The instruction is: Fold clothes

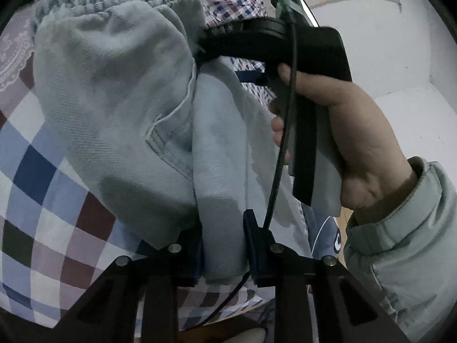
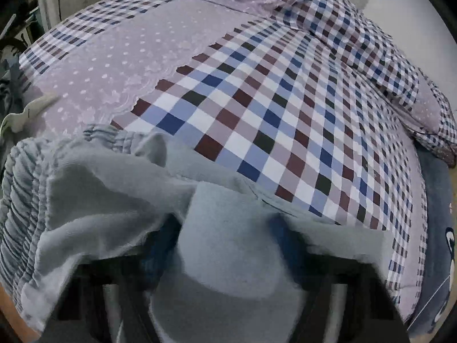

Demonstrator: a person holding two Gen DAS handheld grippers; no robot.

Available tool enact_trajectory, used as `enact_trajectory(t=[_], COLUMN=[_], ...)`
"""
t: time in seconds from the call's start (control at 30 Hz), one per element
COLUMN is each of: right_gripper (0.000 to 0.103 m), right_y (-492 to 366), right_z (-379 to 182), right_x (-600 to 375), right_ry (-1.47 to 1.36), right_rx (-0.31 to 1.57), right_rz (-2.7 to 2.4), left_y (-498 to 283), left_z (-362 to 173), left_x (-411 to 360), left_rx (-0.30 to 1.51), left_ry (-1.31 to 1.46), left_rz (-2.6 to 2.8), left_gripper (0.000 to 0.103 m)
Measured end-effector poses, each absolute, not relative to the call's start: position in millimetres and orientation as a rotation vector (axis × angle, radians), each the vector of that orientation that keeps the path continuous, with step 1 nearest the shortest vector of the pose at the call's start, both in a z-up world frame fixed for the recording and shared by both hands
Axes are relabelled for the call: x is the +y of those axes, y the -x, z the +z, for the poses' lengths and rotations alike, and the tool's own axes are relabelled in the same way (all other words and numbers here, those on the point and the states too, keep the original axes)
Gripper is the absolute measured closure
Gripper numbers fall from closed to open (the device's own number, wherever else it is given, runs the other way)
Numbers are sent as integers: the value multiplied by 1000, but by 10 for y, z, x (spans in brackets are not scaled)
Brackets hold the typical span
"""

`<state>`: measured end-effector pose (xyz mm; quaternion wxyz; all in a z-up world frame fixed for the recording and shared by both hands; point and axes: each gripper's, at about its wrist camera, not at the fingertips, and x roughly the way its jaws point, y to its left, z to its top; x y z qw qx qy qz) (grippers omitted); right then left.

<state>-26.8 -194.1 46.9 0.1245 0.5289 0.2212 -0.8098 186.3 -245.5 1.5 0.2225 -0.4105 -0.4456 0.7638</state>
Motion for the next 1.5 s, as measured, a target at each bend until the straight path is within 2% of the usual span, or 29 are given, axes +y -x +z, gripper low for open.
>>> enact_trajectory(t=[0.03,0.13,0.17,0.3,0.37,0.47,0.57,0.67,0.8,0.9,0.93,1.07,1.1,1.17,1.2,1.37,1.5], right_gripper=[64,80,82,82,83,83,83,83,81,71,61,40,31,25,23,21,21], right_y=[277,287,304,370,371,375,344,310,289,294,284,184,140,28,-32,-290,-552], right_z=[516,816,949,1451,1609,1687,1634,1491,1105,924,938,1144,1230,1383,1446,1493,1331], right_x=[-1894,-1698,-1596,-1200,-1141,-1242,-1554,-1874,-2204,-2282,-2277,-2119,-2031,-1765,-1609,-710,-45], right_ry=[-1540,-1485,-1466,-1373,-1334,-1303,-1294,-1289,-1334,-1367,-1363,-1301,-1275,-1217,-1196,-1210,-1225], right_rx=[616,511,451,171,130,175,233,283,422,442,423,308,277,215,181,36,15], right_rz=[-2335,-2295,-2301,-2314,-2306,-2299,-2285,-2259,-2240,-2235,-2241,-2234,-2230,-2225,-2223,-2223,-2291], left_y=[-1862,-1863,-1860,-1854,-1892,-2017,-2115,-2271,-2375,-2412,-2412,-2394,-2409,-2444,-2462,-2652,-2693], left_z=[49,199,266,500,542,531,450,241,-40,-169,-176,9,28,38,42,49,216], left_x=[-2462,-2490,-2504,-2651,-2738,-3017,-2926,-3249,-3533,-3604,-3603,-3521,-3518,-3553,-3571,-3647,-3584], left_rx=[-1231,-1228,-1230,-1303,-1328,-1381,-1484,-1580,-1720,-1780,-1784,-1639,-1623,-1628,-1630,-1686,-1593], left_ry=[1102,979,925,677,609,527,493,475,682,833,844,892,888,880,875,850,772], left_rz=[2103,2086,2077,1988,1977,1981,2004,2048,2149,2221,2234,2416,2444,2507,2539,2553,2594], left_gripper=[81,84,84,85,85,85,85,86,84,83,82,72,66,39,22,20,20])
